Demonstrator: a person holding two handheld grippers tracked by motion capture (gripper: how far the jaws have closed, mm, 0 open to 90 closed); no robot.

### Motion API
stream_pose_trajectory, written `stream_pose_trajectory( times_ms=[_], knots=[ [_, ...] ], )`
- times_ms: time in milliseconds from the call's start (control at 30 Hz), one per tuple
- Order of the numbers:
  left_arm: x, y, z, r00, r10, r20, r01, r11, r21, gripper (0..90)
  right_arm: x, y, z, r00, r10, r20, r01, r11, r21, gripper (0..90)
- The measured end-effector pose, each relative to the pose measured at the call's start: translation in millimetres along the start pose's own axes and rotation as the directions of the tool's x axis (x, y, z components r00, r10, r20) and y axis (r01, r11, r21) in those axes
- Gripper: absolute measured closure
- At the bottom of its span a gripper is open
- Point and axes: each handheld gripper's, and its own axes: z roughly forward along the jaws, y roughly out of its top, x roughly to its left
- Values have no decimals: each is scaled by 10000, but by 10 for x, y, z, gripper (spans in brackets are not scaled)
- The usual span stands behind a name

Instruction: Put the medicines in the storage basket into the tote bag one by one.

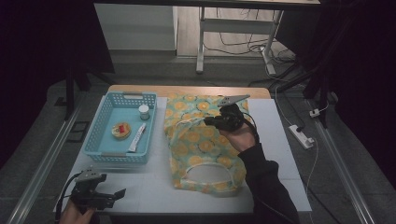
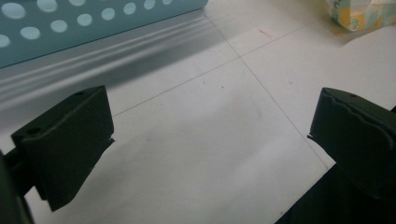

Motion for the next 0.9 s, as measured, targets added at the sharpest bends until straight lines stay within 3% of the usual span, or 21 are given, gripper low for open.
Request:
stream_pose_trajectory(
  times_ms=[367, 900],
  knots=[
    [33, -6, -28, 9995, -265, 183, 269, 9994, -212, 0, 2, -12, -12, 10000, 0, -62, 0, 10000, -78, 900],
    [32, 63, -66, 9994, 2, 339, 11, 9993, -380, 0, 5, -15, -19, 10000, -7, -67, 6, 10000, -89, 900]
  ],
)
